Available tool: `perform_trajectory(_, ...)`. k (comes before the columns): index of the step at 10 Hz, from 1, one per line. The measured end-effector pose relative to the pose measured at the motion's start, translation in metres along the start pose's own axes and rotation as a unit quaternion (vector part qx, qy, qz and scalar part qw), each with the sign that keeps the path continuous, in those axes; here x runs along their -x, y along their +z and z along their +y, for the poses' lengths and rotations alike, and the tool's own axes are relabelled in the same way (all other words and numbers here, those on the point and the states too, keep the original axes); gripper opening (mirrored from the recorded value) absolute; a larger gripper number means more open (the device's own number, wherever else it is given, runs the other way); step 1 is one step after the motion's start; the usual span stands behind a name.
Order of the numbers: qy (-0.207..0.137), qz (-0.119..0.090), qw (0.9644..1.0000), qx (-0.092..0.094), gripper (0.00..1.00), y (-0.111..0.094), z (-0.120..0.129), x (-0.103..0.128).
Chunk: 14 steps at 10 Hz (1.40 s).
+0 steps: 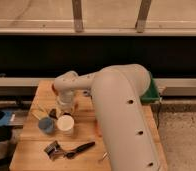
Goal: Place eraser in table surface
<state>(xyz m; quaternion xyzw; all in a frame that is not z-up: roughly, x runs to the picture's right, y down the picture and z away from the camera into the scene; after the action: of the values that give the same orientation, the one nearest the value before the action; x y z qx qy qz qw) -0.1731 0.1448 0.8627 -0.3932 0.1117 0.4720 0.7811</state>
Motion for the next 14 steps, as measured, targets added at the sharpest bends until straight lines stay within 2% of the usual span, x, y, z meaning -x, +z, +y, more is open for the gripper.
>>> perform_trajectory(3,0.004,-0.022,0.9997,0.001,0.0,-0.014,0.0,0.004)
perform_trajectory(5,0.004,-0.044,0.999,-0.006,0.0,-0.034,0.0,0.008)
perform_trajectory(8,0.004,-0.081,0.9961,-0.034,0.0,-0.086,0.0,0.014)
perform_trajectory(11,0.011,-0.117,0.9899,-0.08,0.0,-0.148,-0.004,0.016)
perform_trajectory(13,0.018,-0.134,0.986,-0.098,0.0,-0.169,-0.009,0.014)
perform_trajectory(14,0.021,-0.139,0.9849,-0.101,0.0,-0.172,-0.012,0.012)
